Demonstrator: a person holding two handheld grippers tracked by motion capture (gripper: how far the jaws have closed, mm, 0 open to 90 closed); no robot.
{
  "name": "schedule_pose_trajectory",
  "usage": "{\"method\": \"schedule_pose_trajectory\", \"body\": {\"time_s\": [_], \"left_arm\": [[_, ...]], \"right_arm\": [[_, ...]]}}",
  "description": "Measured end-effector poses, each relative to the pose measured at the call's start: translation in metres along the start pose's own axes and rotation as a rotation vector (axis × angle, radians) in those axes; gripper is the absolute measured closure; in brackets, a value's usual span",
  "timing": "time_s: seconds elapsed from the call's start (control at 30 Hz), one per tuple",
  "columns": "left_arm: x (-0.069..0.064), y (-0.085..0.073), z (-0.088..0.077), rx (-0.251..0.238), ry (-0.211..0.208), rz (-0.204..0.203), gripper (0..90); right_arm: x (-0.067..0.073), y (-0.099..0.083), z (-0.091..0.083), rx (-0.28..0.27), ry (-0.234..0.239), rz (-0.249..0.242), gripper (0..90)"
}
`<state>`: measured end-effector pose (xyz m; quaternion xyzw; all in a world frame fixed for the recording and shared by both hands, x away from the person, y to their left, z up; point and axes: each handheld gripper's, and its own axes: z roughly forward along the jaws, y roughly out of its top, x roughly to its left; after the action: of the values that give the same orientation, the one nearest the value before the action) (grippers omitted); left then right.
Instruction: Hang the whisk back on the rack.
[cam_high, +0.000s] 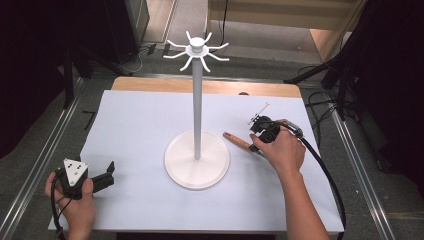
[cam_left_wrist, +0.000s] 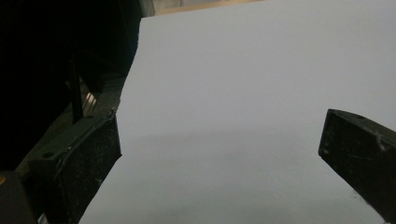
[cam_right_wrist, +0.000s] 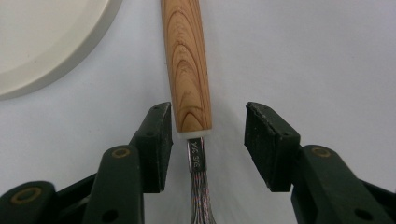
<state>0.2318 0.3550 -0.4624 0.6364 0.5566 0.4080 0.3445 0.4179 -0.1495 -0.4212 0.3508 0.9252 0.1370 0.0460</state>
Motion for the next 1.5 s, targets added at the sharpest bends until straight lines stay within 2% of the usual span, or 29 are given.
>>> {"method": "schedule_pose_trajectory", "body": {"time_s": [0.17,0.37,0.5,0.77,0.83,0.93,1.13,1.3,1.37,1.4,1.5], "left_arm": [[0.000,0.000,0.000,-0.001,0.000,0.002,0.0],[0.000,0.000,0.000,0.001,0.001,-0.001,0.0],[0.000,0.000,0.000,0.000,0.003,0.001,0.0],[0.000,0.000,0.001,0.001,0.006,0.003,0.0],[-0.001,0.000,0.001,0.003,0.013,0.004,0.0],[-0.001,0.000,0.001,0.009,0.017,0.006,0.0],[-0.001,0.000,0.001,0.006,0.018,0.000,0.0],[-0.001,0.000,0.001,0.007,0.019,-0.004,0.0],[-0.001,0.000,0.001,0.005,0.018,-0.005,0.0],[0.000,0.000,0.001,0.005,0.018,-0.006,0.0],[0.000,0.000,0.001,0.010,0.019,-0.007,0.0]], "right_arm": [[0.001,0.005,0.003,0.008,0.008,0.006,54.9],[0.003,0.011,0.011,0.042,0.022,-0.012,59.4],[0.006,0.014,0.019,0.061,0.014,-0.037,63.1],[0.008,0.016,0.027,0.086,0.009,-0.052,68.8],[0.010,0.016,0.027,0.085,0.004,-0.036,69.0],[0.011,0.017,0.028,0.088,-0.005,-0.054,69.5],[0.013,0.015,0.027,0.081,-0.020,-0.066,69.8],[0.016,0.013,0.026,0.054,-0.049,-0.034,70.7],[0.015,0.011,0.023,0.037,-0.052,-0.006,70.7],[0.015,0.011,0.023,0.037,-0.052,-0.006,70.7],[0.015,0.009,0.014,-0.012,-0.066,-0.008,70.8]]}}
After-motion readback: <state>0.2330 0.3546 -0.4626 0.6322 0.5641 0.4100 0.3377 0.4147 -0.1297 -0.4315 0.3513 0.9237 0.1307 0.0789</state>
